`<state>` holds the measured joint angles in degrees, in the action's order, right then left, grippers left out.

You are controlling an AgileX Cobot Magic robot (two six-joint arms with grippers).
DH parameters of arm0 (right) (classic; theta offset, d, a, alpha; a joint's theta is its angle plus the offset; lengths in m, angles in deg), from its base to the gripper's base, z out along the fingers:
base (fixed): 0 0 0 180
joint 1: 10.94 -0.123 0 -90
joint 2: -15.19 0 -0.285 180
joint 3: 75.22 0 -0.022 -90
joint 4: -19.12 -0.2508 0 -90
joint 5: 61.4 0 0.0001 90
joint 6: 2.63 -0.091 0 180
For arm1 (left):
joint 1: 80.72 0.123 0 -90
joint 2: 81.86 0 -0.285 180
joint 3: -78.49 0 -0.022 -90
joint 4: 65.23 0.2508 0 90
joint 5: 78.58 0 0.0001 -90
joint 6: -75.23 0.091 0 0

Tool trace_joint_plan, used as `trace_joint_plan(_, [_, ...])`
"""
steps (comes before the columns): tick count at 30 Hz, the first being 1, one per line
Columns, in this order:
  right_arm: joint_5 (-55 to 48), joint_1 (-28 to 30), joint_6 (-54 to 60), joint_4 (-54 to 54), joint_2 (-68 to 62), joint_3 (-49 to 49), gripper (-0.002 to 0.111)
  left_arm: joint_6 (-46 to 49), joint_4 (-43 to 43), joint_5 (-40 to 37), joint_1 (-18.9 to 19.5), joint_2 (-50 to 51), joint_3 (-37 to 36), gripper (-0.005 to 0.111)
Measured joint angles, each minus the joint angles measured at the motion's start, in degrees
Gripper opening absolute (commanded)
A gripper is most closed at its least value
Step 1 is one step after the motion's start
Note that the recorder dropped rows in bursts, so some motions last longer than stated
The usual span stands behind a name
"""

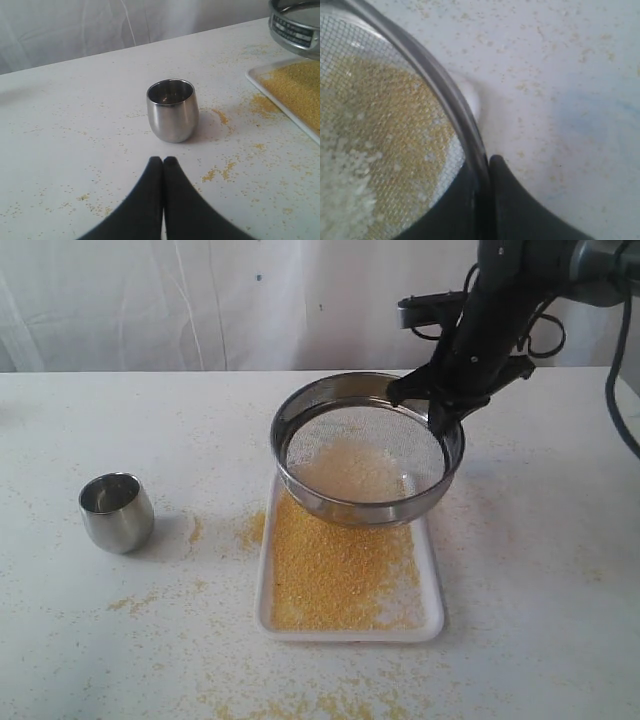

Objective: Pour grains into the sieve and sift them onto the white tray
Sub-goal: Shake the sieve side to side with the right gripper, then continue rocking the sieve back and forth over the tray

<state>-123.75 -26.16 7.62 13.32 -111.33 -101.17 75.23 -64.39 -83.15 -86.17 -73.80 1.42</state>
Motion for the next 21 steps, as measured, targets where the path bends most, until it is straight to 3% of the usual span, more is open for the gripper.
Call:
trace_joint_plan(2, [-3.6, 0.3, 12.0, -6.6, 0.0, 0.0, 0.000, 0.0, 0.0, 0.0, 0.0, 0.0, 0.0, 0.000])
trace_joint_plan(4, [-6.0, -0.5, 15.3, -9.5, 0.0, 0.0, 0.000, 0.0, 0.0, 0.0, 0.0, 0.0, 0.0, 0.000])
trace_joint_plan(8, [-0.4, -1.3, -4.0, -2.3, 0.0, 0.0, 0.000, 0.0, 0.0, 0.0, 0.0, 0.0, 0.0, 0.000])
trace_joint_plan(9, [0.4, -0.8, -3.7, -2.1, 0.0, 0.0, 0.000, 0.0, 0.0, 0.0, 0.0, 0.0, 0.0, 0.000])
trace_joint_plan(13, [-5.8, -0.6, 15.6, -12.0, 0.2, 0.0, 0.000, 0.0, 0.0, 0.0, 0.0, 0.0, 0.0, 0.000])
trace_joint_plan(14, [-5.4, -1.3, 12.9, -9.9, 0.3, 0.0, 0.000, 0.0, 0.0, 0.0, 0.0, 0.0, 0.0, 0.000])
trace_joint_plan(15, [-2.6, -1.7, -0.9, -1.1, 0.4, 0.0, 0.000, 0.0, 0.0, 0.0, 0.0, 0.0, 0.0, 0.000])
trace_joint_plan(16, [-1.4, -1.6, -5.8, 1.8, 0.4, 0.0, 0.000, 0.0, 0.0, 0.0, 0.0, 0.0, 0.0, 0.000])
trace_joint_plan(18, [-2.3, 0.3, 3.0, 0.6, 0.3, 0.0, 0.000, 0.0, 0.0, 0.0, 0.0, 0.0, 0.0, 0.000])
trace_joint_plan(19, [-5.7, 0.3, 15.3, -5.6, 0.3, 0.0, 0.000, 0.0, 0.0, 0.0, 0.0, 0.0, 0.0, 0.000])
trace_joint_plan(20, [-7.4, -0.3, 17.2, -6.7, 0.3, 0.0, 0.000, 0.0, 0.0, 0.0, 0.0, 0.0, 0.0, 0.000])
trace_joint_plan(21, [-7.0, -1.1, 12.3, -4.0, 0.3, 0.0, 0.000, 0.0, 0.0, 0.0, 0.0, 0.0, 0.0, 0.000])
